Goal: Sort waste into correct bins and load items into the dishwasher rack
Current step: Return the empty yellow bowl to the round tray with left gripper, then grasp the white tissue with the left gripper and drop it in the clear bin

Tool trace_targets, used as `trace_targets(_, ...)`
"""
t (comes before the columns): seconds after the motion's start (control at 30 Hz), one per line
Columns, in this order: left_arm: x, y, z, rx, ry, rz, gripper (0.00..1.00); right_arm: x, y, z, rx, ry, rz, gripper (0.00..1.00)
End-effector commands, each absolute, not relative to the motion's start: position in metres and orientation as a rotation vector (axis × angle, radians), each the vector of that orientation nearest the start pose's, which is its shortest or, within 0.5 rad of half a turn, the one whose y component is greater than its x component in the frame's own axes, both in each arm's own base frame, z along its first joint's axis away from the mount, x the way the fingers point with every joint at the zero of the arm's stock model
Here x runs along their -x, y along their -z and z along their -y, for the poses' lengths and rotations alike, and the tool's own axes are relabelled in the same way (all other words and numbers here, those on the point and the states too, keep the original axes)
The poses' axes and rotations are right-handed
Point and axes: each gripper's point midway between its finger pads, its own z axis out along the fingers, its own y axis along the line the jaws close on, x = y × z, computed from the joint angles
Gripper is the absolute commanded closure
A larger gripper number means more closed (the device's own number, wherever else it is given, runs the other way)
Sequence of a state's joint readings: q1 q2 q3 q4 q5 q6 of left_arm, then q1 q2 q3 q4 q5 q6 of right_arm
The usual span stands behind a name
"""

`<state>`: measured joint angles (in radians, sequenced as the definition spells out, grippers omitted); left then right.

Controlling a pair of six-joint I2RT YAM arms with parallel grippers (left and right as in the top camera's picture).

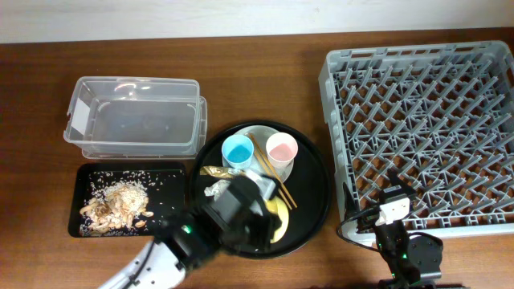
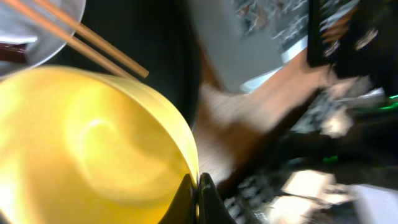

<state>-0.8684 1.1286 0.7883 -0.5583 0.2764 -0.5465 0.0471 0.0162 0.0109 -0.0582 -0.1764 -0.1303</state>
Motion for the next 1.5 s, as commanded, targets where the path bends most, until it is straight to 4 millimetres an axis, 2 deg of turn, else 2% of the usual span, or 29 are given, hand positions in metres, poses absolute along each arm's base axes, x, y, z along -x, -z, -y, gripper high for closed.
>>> trace_targets(0.0,-0.163,-0.118,0.262,-0.638,0.503,-2.54,1.0,-0.243,-0.159,-0.039,0.264,-0.079,-1.616,0.01)
trace_targets(0.07,-0.156,-0.099,0.266,-0.699,0.421,-2.562,1.0,-0.243,-0.159,-0.039,0.264,-0.079,-1.616,0.01)
trace_targets(0.13,-0.159,-0.078,0.266,-0.709,0.347,-2.606,0.98,-0.243,-0.159,-0.039,0.264,-0.079,-1.616,0.01)
trace_targets(0.23,-0.165,-0.073,0.265,-0.684,0.342,-2.633,0.94,-0.243,-0.159,-0.039,0.264,-0.079,-1.616,0.01)
trace_targets(0.4,-0.166,-0.074,0.266,-0.681,0.347,-2.637,0.58,-0.243,-0.159,-0.039,0.264,-0.079,-1.616,0.01)
trace_targets(0.5,-0.172,-0.093,0.273,-0.699,0.354,-2.607,0.57,-0.243,-0.159,-0.039,0.264,-0.079,-1.616,0.01)
trace_targets(0.57,-0.186,-0.119,0.27,-0.657,0.276,-2.566,0.58,-0.243,-0.159,-0.039,0.264,-0.079,-1.616,0.01)
trace_targets(0.63,-0.212,-0.145,0.246,-0.55,0.133,-2.549,0.57,-0.243,-0.159,-0.039,0.264,-0.079,-1.616,0.01)
trace_targets(0.67,-0.223,-0.151,0.235,-0.492,0.109,-2.561,0.57,-0.243,-0.159,-0.039,0.264,-0.079,-1.616,0.01)
trace_targets(0.7,-0.24,-0.152,0.215,-0.389,0.078,-2.59,0.57,-0.243,-0.159,-0.039,0.264,-0.079,-1.616,0.01)
trace_targets(0.8,-0.259,-0.138,0.17,-0.2,0.015,-2.695,0.55,-0.243,-0.159,-0.039,0.264,-0.079,-1.616,0.01)
trace_targets(0.87,-0.262,-0.12,0.154,-0.127,0.029,-2.801,0.43,-0.243,-0.159,-0.039,0.264,-0.079,-1.616,0.01)
trace_targets(0.93,-0.258,-0.102,0.157,-0.19,0.063,-2.881,0.41,-0.243,-0.159,-0.039,0.264,-0.079,-1.616,0.01)
trace_targets(1.17,-0.254,-0.049,0.152,-0.226,-0.094,-3.036,0.41,-0.243,-0.159,-0.039,0.264,-0.079,-1.616,0.01)
trace_targets(1.37,-0.261,-0.034,0.149,-0.246,-0.128,-2.997,0.39,-0.243,-0.159,-0.039,0.264,-0.079,-1.616,0.01)
trace_targets(1.47,-0.257,-0.019,0.146,-0.243,-0.124,-2.993,0.39,-0.243,-0.159,-0.039,0.264,-0.079,-1.616,0.01)
